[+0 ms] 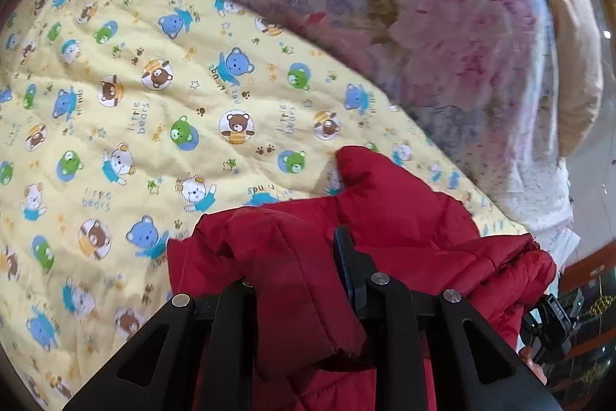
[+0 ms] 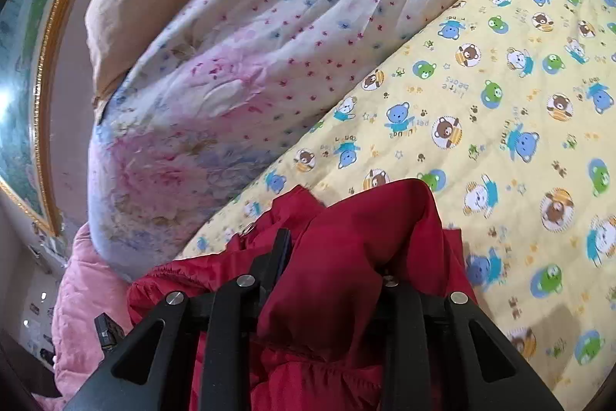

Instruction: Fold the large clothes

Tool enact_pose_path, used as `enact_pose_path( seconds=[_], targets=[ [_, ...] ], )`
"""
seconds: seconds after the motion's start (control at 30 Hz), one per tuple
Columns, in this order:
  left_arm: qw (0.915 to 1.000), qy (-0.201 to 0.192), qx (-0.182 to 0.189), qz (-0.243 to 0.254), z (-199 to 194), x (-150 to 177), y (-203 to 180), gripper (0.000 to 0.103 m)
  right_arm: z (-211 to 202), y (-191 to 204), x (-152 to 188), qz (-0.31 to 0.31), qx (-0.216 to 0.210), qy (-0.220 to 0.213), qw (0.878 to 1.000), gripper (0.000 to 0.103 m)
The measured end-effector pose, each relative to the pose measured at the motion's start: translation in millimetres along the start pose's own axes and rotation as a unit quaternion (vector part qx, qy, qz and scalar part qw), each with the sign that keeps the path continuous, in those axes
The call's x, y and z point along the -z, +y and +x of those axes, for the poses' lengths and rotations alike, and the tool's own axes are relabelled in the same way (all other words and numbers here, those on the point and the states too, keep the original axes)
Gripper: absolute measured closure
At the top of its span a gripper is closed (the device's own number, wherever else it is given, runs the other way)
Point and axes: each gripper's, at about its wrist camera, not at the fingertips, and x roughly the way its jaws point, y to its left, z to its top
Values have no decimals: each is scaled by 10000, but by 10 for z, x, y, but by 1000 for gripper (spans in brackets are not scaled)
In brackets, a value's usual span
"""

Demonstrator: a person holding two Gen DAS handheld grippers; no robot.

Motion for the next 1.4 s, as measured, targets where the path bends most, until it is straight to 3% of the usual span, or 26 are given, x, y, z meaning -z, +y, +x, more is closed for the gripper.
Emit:
enact_pose_path(
  seconds=[0.13, 0.4, 0.57, 0.63, 0.7, 0.73, 0.83, 0.93, 1.07, 1.17, 1.23, 1.3, 1.33, 1.4],
  targets=[
    [9998, 167, -104, -19, 294, -82, 26, 80, 279, -130, -15, 75, 257, 117, 9996, 74],
    [9995, 267, -21, -164, 534, -170, 74, 79, 513, -352, -18, 410, 283, 128, 9987, 74],
    [9997, 13, -100, 231, 207, -82, -42, 73, 559, -338, -30, 383, 301, 131, 9987, 75],
    [9993, -189, -36, 312, -24, -3, -65, 66, 572, -328, -22, 354, 308, 131, 9988, 75],
    [9977, -497, -227, 396, -282, 142, -92, 44, 584, -314, -14, 320, 369, 103, 9988, 75],
    [9961, -661, -338, 475, -412, 247, -122, 39, 585, -316, -10, 314, 391, 81, 9987, 75],
    [9942, -768, 73, 744, -656, 580, -246, 36, 598, -316, -9, 330, 432, 84, 9985, 74],
    [9913, -477, 390, 1163, -634, 925, -490, 35, 627, -277, -21, 298, 499, 128, 9982, 73],
    [9831, -115, 449, 1773, -402, 1288, -824, 35, 611, -234, -58, 316, 419, 253, 9983, 67],
    [9727, -389, -260, 2273, -225, 1449, -955, 32, 516, -235, -93, 572, 86, 369, 9976, 54],
    [9732, -386, -549, 2202, -60, 1440, -907, 32, 346, -174, -97, 698, -312, 346, 9965, 43],
    [9759, -406, -611, 2053, 43, 1399, -865, 30, 157, -57, -55, 552, -601, 214, 9964, 30],
    [9766, -430, -635, 2010, 68, 1379, -859, 30, -5, 51, 5, 301, -735, 83, 9968, 24],
    [9764, -462, -724, 1979, 125, 1363, -903, 30, -208, 274, 159, -297, -826, -78, 9961, 22]
  ],
)
